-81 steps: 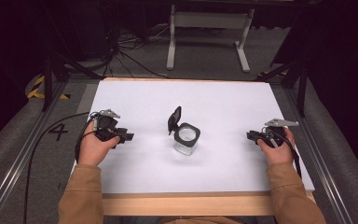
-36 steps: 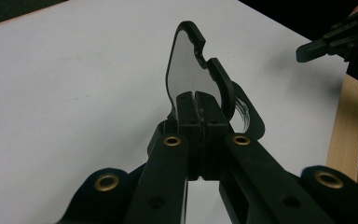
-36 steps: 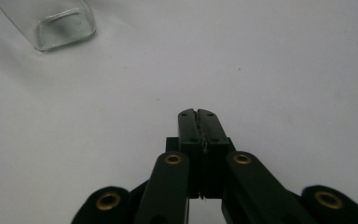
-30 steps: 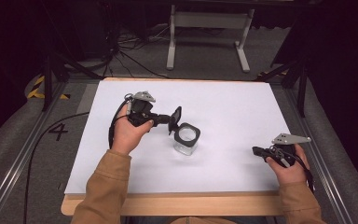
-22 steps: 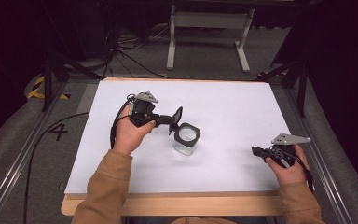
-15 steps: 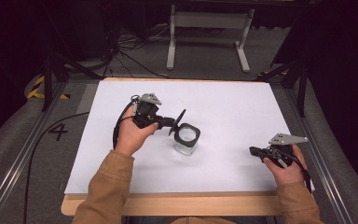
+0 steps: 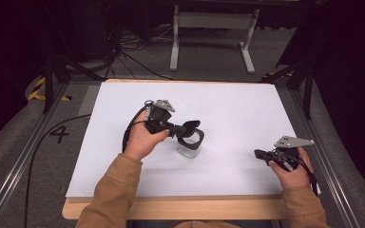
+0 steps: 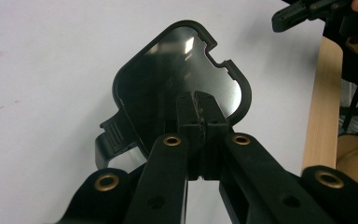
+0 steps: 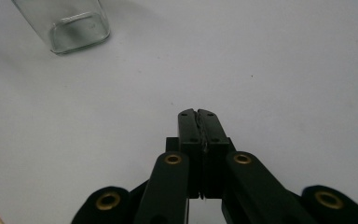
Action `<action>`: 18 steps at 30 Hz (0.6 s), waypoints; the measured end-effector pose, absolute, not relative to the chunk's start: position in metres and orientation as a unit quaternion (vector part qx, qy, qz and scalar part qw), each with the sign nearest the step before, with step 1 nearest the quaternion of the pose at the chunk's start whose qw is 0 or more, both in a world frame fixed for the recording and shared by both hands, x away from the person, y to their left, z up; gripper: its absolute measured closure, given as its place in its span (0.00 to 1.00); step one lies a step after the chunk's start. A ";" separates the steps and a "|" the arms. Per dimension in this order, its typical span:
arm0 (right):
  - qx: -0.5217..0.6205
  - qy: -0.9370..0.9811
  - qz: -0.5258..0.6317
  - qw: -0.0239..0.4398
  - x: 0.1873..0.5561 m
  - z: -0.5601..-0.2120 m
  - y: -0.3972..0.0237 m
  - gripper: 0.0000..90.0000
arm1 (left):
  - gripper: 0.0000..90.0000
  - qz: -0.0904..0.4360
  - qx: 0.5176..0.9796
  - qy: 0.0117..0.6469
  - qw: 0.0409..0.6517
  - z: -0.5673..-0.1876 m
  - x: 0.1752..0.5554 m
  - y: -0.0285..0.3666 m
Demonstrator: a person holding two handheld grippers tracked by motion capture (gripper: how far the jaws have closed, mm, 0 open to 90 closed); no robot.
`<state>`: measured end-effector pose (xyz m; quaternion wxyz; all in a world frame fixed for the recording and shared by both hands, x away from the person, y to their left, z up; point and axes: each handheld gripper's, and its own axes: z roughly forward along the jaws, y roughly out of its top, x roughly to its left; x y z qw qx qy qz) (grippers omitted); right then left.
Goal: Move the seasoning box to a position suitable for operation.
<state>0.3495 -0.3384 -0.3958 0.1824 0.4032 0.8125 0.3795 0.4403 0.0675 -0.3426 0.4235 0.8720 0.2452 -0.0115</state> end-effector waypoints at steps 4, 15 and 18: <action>0.403 0.813 0.379 0.183 0.350 -0.396 -0.338 1.00 | 1.00 -0.018 0.876 0.244 0.417 -0.349 0.442 0.061; 0.405 0.812 0.379 0.181 0.349 -0.397 -0.340 1.00 | 1.00 -0.027 0.895 0.231 0.382 -0.356 0.444 0.050; 0.405 0.812 0.379 0.181 0.348 -0.397 -0.340 1.00 | 1.00 -0.025 0.894 0.230 0.383 -0.356 0.443 0.050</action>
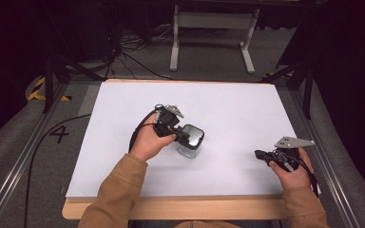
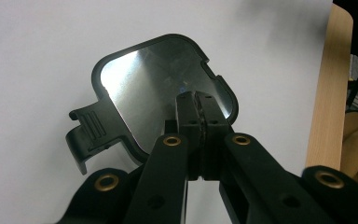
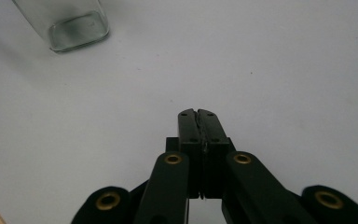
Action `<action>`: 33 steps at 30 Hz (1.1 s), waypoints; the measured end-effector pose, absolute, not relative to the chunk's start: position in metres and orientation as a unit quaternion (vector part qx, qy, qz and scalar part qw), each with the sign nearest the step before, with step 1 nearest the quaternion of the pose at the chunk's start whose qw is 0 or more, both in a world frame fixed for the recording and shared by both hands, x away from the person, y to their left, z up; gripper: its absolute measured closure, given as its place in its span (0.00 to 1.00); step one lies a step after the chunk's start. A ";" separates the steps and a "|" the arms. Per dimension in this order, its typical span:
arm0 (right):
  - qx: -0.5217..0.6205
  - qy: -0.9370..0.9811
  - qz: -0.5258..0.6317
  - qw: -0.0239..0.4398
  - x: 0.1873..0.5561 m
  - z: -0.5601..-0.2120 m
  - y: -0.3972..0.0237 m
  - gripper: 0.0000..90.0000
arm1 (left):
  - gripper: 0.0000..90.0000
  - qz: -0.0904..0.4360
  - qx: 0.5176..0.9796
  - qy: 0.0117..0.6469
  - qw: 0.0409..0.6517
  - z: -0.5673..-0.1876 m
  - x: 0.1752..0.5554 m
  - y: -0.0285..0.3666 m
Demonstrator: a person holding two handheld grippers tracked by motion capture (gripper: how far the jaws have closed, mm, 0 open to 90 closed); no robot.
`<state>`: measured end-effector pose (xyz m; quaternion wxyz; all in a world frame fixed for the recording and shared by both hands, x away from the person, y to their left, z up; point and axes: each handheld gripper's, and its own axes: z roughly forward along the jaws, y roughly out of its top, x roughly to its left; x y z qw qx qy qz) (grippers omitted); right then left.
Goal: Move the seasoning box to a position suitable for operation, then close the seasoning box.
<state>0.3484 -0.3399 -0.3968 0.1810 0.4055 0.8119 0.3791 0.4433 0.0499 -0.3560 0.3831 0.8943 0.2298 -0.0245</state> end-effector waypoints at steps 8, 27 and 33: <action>0.400 0.815 0.380 0.179 0.350 -0.398 -0.336 1.00 | 0.98 0.000 0.870 0.259 0.420 -0.340 0.441 0.078; 0.315 0.858 0.393 0.102 0.411 -0.390 -0.255 1.00 | 0.93 0.000 0.848 0.303 0.435 -0.332 0.437 0.128; 0.296 0.868 0.388 0.085 0.430 -0.401 -0.232 1.00 | 0.92 0.009 0.836 0.320 0.447 -0.330 0.435 0.141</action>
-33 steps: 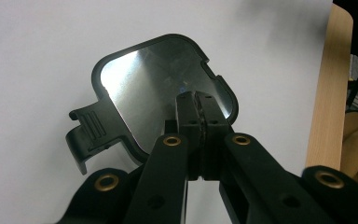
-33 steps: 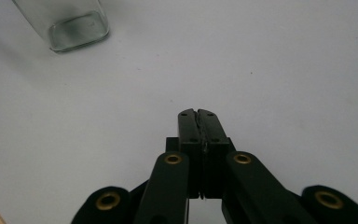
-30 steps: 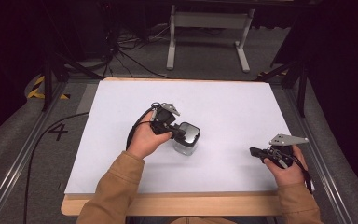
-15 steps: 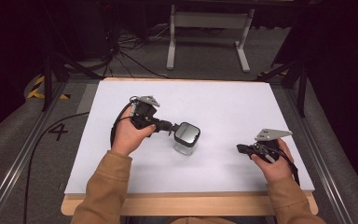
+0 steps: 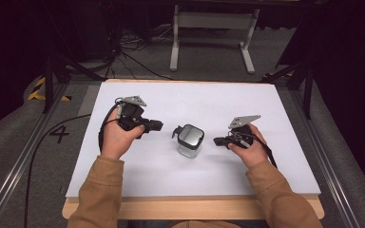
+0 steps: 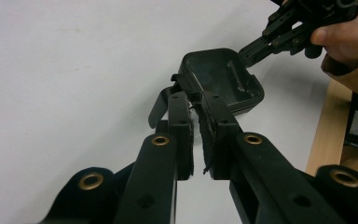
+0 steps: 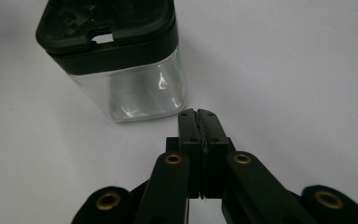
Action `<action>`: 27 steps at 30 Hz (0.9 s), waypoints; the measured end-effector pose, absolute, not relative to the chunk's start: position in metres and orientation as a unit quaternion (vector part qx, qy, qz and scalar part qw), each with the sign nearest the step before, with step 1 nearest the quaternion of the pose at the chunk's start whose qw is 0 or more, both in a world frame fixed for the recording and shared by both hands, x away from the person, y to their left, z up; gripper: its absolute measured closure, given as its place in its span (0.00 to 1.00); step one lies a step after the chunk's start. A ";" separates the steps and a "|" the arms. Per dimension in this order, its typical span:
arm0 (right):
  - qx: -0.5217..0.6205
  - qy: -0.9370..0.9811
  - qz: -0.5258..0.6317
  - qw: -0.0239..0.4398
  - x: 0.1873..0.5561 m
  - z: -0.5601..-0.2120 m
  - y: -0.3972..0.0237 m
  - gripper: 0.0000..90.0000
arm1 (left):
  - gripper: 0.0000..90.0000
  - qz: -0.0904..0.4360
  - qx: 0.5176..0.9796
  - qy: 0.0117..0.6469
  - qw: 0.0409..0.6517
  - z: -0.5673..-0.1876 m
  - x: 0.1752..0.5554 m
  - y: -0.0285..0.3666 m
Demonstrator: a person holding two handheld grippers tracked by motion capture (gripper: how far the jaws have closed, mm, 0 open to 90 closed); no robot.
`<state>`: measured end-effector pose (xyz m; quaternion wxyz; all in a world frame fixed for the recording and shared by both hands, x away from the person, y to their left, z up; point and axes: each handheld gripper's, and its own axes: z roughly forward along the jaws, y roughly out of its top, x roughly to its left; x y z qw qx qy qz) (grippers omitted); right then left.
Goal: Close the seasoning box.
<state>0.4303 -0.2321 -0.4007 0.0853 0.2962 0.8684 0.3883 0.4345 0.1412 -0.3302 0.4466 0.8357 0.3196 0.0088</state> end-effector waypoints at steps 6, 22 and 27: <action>0.282 0.871 0.396 0.075 0.447 -0.406 -0.217 1.00 | 0.92 0.013 0.832 0.325 0.450 -0.328 0.435 0.147; 0.263 0.881 0.388 0.062 0.467 -0.420 -0.200 1.00 | 0.91 0.010 0.829 0.333 0.449 -0.328 0.439 0.145; 0.254 0.885 0.386 0.060 0.464 -0.419 -0.200 1.00 | 0.90 0.011 0.828 0.333 0.451 -0.328 0.440 0.145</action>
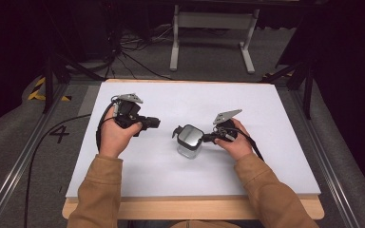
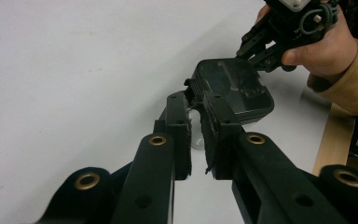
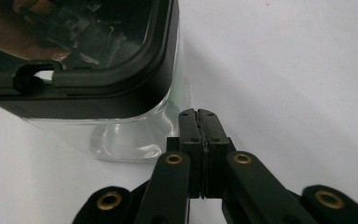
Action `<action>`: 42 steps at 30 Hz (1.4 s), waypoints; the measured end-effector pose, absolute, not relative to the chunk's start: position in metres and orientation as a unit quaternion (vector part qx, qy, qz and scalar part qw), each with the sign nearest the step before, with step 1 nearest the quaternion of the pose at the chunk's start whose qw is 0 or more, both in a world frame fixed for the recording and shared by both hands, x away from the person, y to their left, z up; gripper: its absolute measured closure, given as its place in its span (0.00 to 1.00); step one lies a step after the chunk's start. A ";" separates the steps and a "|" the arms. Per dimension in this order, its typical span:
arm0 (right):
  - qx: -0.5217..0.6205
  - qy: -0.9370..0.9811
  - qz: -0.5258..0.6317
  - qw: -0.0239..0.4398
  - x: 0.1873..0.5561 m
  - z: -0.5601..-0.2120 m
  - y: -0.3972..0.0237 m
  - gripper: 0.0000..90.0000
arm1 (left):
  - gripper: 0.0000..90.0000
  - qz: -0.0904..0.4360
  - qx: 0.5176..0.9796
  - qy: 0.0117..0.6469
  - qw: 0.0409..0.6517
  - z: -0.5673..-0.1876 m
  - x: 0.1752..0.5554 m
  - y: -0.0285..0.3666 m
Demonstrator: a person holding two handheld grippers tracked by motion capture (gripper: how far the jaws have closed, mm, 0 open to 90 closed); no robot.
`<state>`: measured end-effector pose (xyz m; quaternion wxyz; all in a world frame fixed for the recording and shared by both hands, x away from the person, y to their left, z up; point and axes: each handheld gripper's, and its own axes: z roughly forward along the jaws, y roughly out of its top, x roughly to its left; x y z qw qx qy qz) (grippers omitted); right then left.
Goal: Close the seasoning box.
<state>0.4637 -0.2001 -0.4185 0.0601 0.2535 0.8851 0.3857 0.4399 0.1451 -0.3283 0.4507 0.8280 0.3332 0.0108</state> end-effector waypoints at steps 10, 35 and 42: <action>0.235 0.894 0.376 0.060 0.446 -0.413 -0.195 1.00 | 0.90 0.006 0.826 0.338 0.451 -0.328 0.439 0.145; 0.177 0.918 0.351 0.044 0.410 -0.408 -0.175 1.00 | 0.90 0.001 0.828 0.334 0.450 -0.329 0.440 0.143; 0.183 0.916 0.354 0.046 0.410 -0.408 -0.176 1.00 | 0.90 0.005 0.828 0.333 0.451 -0.329 0.440 0.145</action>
